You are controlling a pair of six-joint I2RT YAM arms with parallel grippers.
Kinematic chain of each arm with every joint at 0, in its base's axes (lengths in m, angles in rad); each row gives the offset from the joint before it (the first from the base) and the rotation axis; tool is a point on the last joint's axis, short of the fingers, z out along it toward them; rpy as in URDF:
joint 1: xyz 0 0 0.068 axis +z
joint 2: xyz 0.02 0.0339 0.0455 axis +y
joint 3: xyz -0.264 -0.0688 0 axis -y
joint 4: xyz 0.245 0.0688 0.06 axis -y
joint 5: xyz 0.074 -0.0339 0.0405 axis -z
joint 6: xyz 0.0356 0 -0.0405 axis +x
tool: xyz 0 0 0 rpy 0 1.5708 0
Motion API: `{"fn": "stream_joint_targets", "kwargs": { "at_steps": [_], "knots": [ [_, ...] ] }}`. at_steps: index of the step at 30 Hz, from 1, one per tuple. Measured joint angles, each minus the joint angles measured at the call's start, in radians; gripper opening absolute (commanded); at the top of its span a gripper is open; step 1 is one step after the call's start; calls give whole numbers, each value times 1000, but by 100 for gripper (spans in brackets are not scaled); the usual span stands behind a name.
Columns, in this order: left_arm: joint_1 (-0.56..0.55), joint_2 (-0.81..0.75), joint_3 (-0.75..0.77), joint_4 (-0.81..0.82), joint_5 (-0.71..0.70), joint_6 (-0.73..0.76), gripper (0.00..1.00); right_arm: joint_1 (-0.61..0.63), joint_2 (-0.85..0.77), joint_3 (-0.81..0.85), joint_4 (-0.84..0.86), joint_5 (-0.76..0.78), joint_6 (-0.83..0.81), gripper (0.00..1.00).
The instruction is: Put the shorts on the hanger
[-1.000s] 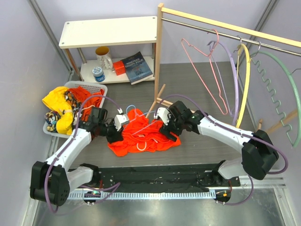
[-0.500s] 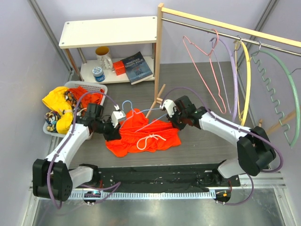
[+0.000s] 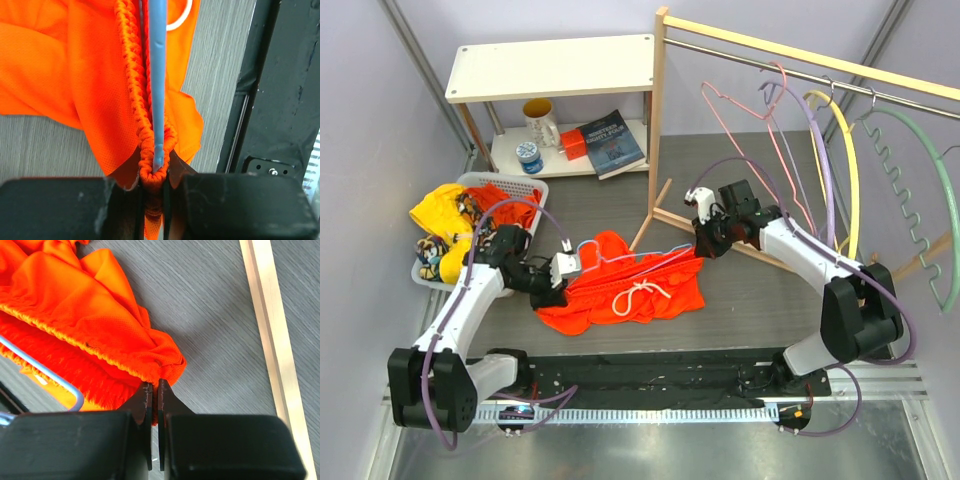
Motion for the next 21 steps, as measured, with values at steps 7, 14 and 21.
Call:
{"fn": "stream_joint_targets", "kwargs": {
  "at_steps": [7,14,21],
  "knots": [
    [0,51,10,-20,-35,51,0,-12,-4,22,-54,-36,-5,1],
    [0,141,66,-29,-77,62,0,-12,-47,35,-102,-51,-36,1],
    [-66,241,188,-32,-132,-18,0,38,-50,118,-122,-37,-52,2]
  ]
}}
